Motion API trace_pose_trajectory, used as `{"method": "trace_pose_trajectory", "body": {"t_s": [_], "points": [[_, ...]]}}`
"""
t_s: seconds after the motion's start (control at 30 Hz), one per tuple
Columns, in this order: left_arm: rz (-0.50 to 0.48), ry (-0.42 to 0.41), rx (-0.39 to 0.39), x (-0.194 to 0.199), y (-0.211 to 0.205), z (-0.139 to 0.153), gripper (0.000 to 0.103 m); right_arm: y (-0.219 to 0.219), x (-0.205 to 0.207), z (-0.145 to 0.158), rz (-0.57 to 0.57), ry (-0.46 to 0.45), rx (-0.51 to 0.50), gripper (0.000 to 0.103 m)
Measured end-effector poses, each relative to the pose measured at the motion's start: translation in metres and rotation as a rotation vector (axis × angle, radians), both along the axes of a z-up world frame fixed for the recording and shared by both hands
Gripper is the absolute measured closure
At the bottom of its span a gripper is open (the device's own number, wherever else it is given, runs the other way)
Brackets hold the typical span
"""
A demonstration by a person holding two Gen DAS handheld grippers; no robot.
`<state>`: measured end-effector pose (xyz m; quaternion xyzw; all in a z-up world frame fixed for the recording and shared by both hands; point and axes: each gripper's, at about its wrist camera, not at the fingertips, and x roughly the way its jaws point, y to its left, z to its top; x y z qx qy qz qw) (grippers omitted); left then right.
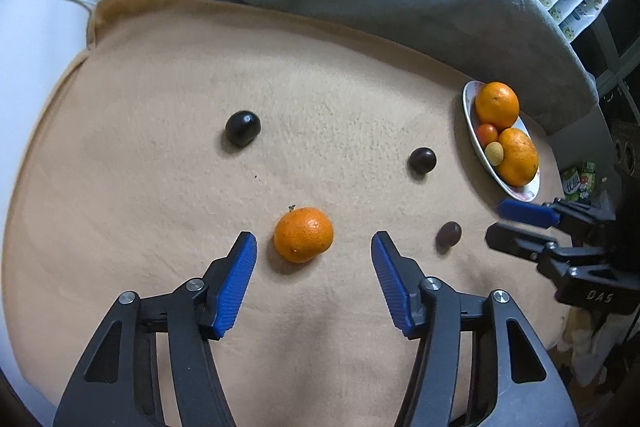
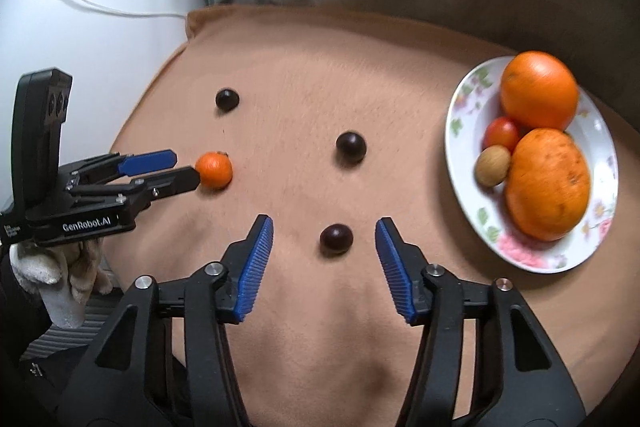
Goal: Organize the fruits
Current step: 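Withdraw both grippers from the plate toward the mandarin and grapes, then close the left gripper on the mandarin while the right gripper grasps a dark purple grape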
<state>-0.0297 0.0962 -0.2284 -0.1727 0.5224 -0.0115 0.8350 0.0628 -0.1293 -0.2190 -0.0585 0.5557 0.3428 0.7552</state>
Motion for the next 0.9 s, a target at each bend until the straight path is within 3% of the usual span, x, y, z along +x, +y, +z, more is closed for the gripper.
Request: {"method": "trace_pose_trajectory", "body": {"t_s": [0.5, 0.67, 0.9], "points": [[0.009, 0.029, -0.026, 0.005, 0.005, -0.02, 0.051, 0.018, 0.003, -0.033, 0.007, 0.034, -0.058, 0.061], [0.009, 0.031, -0.042, 0.006, 0.004, -0.021, 0.051, 0.021, 0.002, -0.036, 0.009, 0.032, -0.068, 0.069], [-0.014, 0.036, -0.042, 0.009, 0.0, -0.023, 0.055, 0.019, 0.004, -0.04, -0.007, 0.031, -0.077, 0.07]]}}
